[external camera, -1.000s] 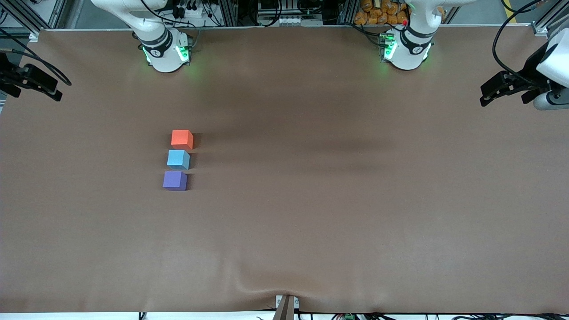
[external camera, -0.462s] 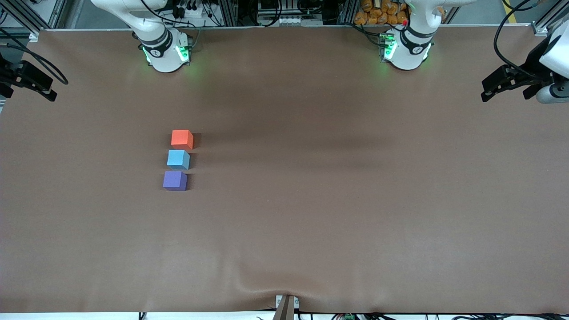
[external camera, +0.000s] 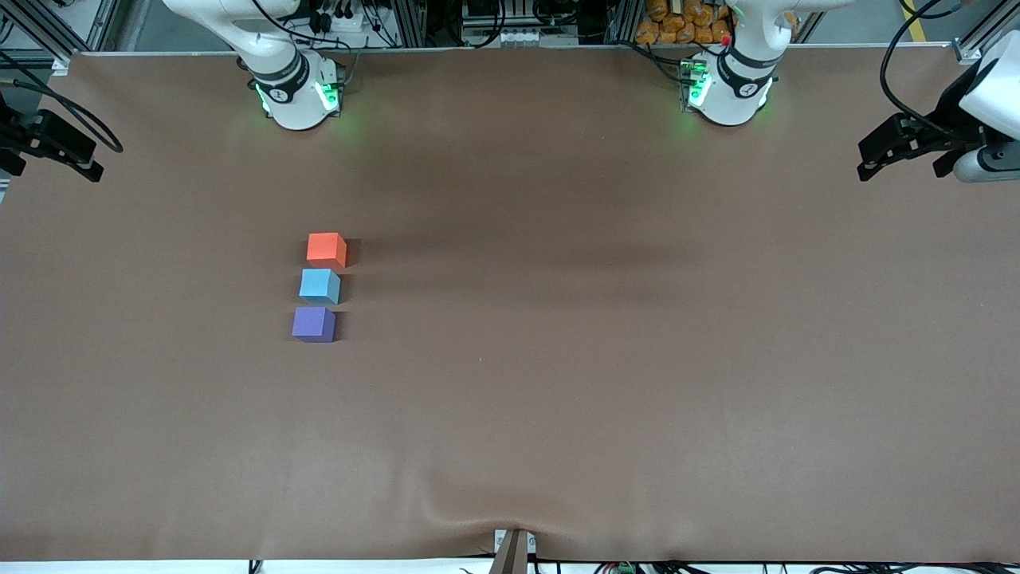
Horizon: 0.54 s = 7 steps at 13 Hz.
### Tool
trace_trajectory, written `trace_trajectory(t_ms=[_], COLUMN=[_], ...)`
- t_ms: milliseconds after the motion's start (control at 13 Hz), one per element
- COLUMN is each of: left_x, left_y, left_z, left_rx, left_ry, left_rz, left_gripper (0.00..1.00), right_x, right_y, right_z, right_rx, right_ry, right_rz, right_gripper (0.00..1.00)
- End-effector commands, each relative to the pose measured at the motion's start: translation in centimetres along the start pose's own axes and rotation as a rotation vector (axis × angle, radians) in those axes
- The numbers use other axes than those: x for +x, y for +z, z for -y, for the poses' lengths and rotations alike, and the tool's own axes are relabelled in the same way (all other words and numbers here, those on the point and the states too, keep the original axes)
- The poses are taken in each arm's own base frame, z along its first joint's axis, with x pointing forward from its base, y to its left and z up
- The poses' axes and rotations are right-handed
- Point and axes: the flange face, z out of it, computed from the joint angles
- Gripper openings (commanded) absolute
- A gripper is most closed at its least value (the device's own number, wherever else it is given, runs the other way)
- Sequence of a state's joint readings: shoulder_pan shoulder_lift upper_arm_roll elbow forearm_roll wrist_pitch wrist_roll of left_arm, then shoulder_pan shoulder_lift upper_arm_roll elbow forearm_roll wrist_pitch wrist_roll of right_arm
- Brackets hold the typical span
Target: Place blue block between orange and purple blocks
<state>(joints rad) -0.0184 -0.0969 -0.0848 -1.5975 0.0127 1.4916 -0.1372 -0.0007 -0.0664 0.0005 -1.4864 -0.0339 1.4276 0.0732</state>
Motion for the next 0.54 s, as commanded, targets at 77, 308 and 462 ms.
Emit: trace_trajectory(t_ms=[77, 308, 462], left_x=[0.4, 0.6, 0.9], left_y=[1.1, 0.7, 1.0], left_z=[-0.7, 0.0, -1.0], left_rx=[-0.008, -0.012, -0.011], left_ry=[0.023, 0.011, 0.017], left_rz=[0.038, 0.031, 0.037], left_gripper=[1.00, 1.00, 1.00], right_x=[0.2, 0.2, 0.2], right_y=[-0.2, -0.2, -0.2], right_z=[0.0, 0.1, 0.1], right_rx=[0.004, 0.004, 0.004], right_ry=[-0.011, -0.012, -0.012], right_rz=[0.011, 0.013, 0.013], right_gripper=[1.00, 1.00, 1.00])
